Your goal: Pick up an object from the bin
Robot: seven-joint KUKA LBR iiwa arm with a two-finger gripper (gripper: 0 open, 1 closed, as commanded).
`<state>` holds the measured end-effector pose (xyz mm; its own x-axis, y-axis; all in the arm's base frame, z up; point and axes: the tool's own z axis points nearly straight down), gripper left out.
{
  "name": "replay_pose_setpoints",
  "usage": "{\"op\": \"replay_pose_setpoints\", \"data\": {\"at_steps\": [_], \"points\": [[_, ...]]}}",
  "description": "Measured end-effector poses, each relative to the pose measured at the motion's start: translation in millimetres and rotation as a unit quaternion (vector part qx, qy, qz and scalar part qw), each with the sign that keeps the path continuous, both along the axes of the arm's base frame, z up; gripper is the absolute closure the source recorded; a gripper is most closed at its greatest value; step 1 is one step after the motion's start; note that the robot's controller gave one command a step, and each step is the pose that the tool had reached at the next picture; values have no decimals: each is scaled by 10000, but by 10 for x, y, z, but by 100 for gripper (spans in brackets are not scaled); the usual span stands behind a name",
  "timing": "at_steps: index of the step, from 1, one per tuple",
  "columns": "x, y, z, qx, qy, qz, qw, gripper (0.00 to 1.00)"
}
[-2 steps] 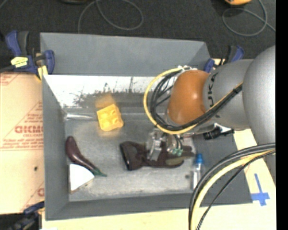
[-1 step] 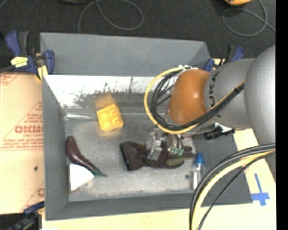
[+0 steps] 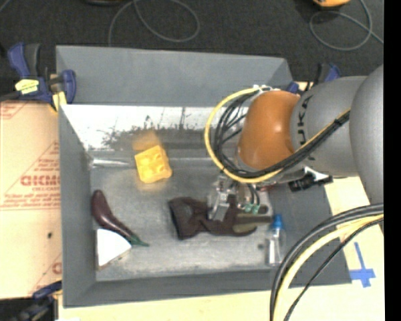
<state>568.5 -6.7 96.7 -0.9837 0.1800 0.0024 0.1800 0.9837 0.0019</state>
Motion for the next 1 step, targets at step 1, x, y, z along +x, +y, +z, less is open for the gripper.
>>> {"op": "replay_pose_setpoints", "data": {"at_steps": [1], "points": [[12, -6, 234, -4, -22, 1, 10000, 100]]}}
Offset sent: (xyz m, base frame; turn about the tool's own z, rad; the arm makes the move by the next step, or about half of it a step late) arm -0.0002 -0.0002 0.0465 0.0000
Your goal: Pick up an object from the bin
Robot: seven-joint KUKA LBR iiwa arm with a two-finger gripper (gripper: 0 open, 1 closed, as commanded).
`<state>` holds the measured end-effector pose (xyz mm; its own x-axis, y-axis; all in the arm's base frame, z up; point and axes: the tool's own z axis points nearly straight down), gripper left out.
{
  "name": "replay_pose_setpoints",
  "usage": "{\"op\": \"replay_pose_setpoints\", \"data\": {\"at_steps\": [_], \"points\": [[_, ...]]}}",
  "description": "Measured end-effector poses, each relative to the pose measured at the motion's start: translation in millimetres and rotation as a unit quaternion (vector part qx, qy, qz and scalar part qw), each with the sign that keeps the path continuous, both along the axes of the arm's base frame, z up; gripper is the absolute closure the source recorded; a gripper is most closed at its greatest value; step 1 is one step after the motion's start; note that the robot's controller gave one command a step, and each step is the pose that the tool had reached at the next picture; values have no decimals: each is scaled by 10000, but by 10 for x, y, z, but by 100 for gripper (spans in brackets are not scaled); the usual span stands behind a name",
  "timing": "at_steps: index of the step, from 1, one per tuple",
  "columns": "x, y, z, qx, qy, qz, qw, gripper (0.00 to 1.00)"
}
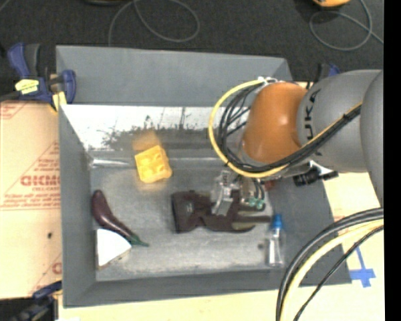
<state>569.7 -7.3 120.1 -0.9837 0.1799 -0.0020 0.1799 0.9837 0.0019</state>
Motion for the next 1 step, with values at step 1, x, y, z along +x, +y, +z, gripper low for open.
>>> {"op": "replay_pose_setpoints", "data": {"at_steps": [1], "points": [[10, -2, 176, 1, -22, 2, 10000, 100]]}}
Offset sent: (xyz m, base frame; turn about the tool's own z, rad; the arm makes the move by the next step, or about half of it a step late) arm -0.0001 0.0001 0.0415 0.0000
